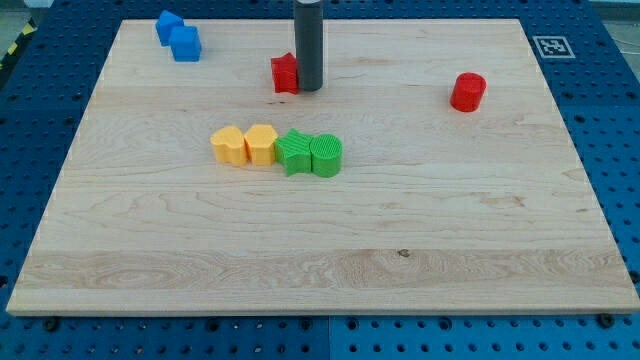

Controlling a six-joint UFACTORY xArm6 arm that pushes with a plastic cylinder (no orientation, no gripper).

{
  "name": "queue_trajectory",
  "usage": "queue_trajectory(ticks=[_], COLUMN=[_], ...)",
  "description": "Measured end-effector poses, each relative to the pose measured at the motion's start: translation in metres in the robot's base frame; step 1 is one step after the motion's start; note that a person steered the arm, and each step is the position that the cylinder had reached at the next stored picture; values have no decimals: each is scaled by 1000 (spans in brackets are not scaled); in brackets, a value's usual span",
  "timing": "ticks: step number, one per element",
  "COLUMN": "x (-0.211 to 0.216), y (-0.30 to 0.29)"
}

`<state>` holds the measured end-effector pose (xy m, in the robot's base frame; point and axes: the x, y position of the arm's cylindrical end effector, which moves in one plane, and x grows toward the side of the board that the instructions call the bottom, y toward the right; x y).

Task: Place the red star towards the right side of the blue cube

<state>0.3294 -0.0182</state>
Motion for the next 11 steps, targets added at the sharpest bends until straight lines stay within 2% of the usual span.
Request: queue_trajectory(ticks=[4,7,9,10,11], x=[-9,-40,-76,-96,-96], y=[-49,-90,-108,-114,-100])
